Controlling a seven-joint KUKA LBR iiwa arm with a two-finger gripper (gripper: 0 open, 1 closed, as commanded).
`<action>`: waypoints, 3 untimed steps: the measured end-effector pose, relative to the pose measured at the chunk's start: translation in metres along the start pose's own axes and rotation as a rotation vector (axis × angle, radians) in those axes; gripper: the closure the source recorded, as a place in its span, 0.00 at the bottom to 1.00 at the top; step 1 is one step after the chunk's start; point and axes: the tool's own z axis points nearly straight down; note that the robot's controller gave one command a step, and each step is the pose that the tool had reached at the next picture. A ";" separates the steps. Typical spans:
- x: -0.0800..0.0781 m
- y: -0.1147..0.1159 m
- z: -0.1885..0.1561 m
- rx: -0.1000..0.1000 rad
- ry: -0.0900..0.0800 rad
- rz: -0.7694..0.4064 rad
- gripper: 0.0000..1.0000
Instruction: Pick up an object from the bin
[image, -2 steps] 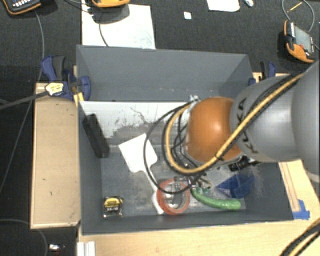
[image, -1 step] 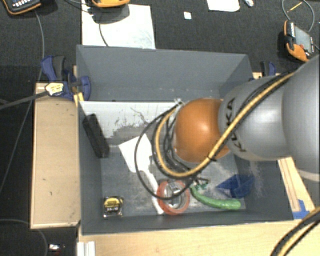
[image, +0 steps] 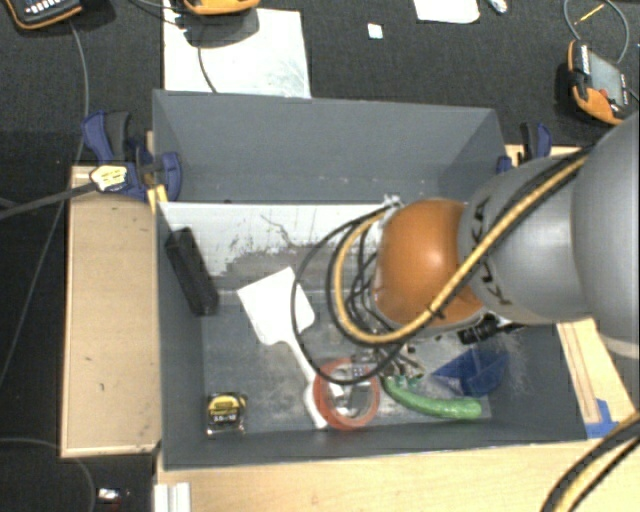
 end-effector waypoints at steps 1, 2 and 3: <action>-0.012 0.011 -0.002 -0.002 -0.006 -0.243 0.00; -0.002 -0.018 0.011 -0.001 -0.003 0.021 0.00; -0.005 -0.018 0.023 -0.003 -0.006 -0.221 0.00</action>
Offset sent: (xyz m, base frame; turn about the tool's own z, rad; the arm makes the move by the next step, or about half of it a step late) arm -0.0040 -0.0301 -0.0168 0.0837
